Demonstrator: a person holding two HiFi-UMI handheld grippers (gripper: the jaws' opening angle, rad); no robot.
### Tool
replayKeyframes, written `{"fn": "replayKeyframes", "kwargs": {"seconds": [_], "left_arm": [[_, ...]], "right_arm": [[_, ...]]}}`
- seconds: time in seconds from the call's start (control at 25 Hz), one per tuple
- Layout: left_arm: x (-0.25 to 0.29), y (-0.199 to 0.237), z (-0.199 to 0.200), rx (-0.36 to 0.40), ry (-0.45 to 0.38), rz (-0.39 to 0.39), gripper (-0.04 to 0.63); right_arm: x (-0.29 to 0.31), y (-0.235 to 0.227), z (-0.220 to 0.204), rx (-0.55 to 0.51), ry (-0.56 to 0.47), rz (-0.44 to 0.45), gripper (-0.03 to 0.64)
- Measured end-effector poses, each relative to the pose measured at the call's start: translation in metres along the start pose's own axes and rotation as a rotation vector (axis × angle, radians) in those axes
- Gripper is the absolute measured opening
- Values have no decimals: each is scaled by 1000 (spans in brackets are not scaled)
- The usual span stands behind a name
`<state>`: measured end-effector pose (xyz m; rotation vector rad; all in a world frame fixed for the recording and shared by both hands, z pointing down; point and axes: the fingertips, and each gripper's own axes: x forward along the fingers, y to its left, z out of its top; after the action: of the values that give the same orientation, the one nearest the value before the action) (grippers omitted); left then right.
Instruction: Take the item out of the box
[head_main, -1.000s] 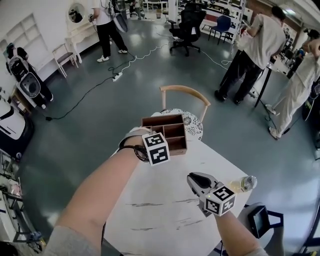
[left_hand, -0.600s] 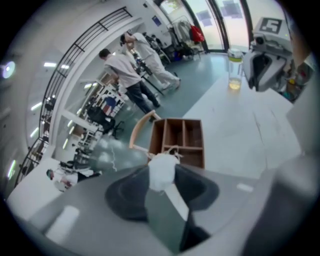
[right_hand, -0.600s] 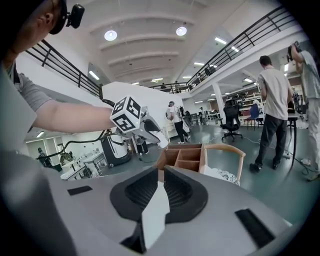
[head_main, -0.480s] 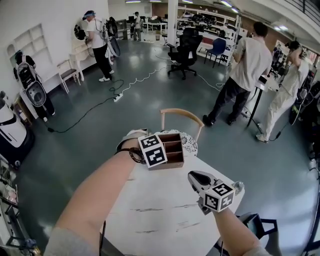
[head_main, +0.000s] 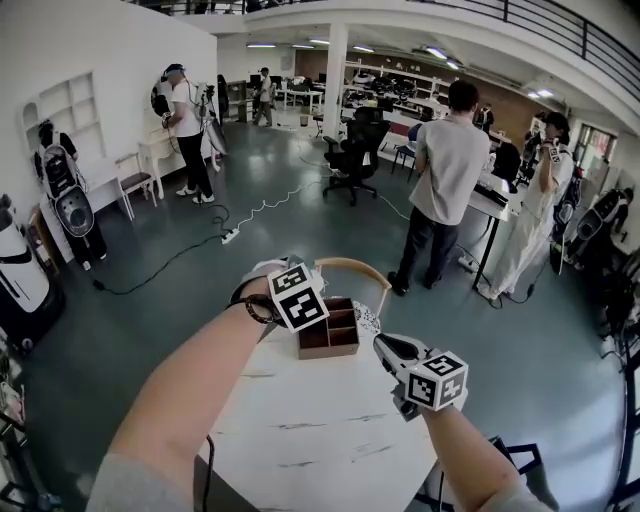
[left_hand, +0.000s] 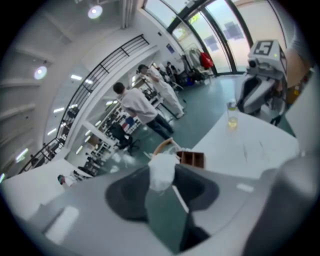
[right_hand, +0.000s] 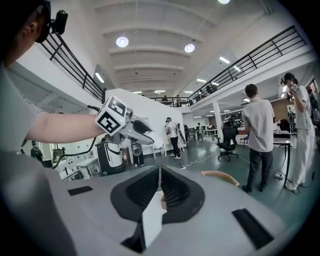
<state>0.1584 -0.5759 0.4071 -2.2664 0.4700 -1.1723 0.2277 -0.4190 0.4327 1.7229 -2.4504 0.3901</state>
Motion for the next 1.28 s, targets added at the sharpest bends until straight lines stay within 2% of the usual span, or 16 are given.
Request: {"fn": "replayKeyframes", "kwargs": {"seconds": [0.12,0.28,0.56,0.84,1.28], "left_arm": [[-43,17,15,-60,-101,15,164],[-99,29,33,-176,-255,20,164],[-179,41,26,-304,-431,36,164],[-238,43,2,-417,-560,9,164],[-283,5,8,-479,-643,-14,164]], "right_arm": [[-10,16,23,-11,-26,-16,9],[-25,34,52,-36,-53,-39,9],[-44,75,94,-91,-85,-74,9],[-54,103,120,-71,-113,-91,9],[-92,122,131,-88,-137,-78,9]]}}
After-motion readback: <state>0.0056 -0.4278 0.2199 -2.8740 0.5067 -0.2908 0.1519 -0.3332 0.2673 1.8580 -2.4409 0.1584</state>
